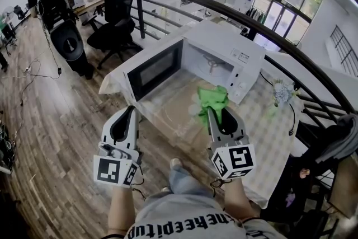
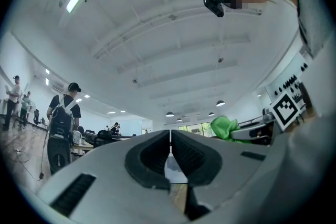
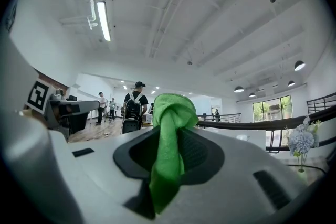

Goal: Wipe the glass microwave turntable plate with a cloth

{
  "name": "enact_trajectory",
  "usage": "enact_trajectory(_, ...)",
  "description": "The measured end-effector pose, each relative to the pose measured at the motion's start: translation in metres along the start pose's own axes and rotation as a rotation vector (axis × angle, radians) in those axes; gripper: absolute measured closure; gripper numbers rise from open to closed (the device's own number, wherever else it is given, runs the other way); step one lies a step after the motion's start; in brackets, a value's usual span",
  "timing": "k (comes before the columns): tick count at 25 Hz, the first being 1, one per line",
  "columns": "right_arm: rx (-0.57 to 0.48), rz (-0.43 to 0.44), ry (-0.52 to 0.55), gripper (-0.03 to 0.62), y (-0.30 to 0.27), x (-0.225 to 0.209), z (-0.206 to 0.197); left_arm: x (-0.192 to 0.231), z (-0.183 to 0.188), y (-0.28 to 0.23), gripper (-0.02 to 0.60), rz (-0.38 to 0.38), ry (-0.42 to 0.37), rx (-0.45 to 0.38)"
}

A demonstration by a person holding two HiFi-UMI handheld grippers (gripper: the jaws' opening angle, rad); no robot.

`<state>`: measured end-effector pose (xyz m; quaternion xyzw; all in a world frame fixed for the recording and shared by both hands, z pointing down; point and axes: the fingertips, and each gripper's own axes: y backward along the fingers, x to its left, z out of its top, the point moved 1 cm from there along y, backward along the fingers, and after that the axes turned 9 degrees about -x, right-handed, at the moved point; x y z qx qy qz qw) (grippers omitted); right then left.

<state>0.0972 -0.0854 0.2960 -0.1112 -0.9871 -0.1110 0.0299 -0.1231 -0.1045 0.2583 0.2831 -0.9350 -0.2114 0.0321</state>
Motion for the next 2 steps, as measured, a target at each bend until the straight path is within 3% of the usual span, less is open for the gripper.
enact_trajectory(2,-0.001,-0.002,-0.003,0.502,0.0028,0.0011,0.0006,-0.0011,0.0013,0.0025,0.569,0.000,0.001,0.000)
